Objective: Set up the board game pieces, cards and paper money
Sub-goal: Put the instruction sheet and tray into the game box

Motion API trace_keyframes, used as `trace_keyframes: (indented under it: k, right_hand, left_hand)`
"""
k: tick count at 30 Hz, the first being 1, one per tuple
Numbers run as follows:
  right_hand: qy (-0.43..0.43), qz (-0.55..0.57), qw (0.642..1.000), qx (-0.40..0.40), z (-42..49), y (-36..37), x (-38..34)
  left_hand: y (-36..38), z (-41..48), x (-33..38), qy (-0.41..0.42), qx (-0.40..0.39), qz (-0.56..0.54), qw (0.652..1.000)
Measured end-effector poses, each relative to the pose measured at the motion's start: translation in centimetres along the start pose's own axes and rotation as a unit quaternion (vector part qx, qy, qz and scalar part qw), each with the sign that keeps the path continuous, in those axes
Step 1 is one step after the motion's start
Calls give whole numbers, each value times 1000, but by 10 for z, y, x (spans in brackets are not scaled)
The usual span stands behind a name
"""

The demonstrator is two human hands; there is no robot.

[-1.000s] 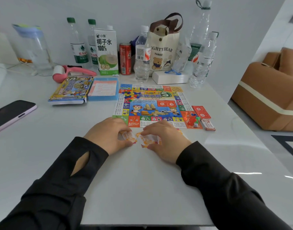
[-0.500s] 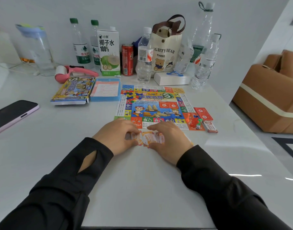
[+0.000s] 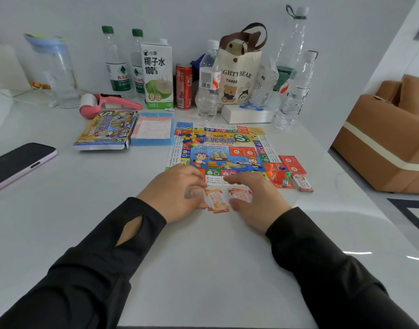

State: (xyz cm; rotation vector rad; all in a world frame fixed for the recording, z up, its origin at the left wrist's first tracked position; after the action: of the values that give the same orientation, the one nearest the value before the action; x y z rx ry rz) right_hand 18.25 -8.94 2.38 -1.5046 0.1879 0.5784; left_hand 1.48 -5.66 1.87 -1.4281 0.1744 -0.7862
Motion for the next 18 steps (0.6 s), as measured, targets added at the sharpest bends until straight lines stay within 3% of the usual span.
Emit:
trace_keyframes:
  k: [8, 18]
  right_hand:
    - [5, 3, 998, 69, 27, -9, -8]
    - [40, -33, 998, 35, 86, -4, -25]
  left_hand:
    - [-10, 21, -25, -63, 160, -4, 985]
    - [-17, 42, -65, -117, 217, -23, 969]
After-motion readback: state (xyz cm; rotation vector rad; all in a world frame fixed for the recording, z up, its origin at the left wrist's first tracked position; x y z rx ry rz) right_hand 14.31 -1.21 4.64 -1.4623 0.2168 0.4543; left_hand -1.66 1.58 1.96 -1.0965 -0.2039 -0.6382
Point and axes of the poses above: each hand's wrist, its own z-axis towards the middle knuckle, its own y-axis out of the palm, x = y × z, the point moved 4 cm from there along z, towards the middle knuckle, and after that the axes turned 7 degrees about -x, right-handed, at the moved point
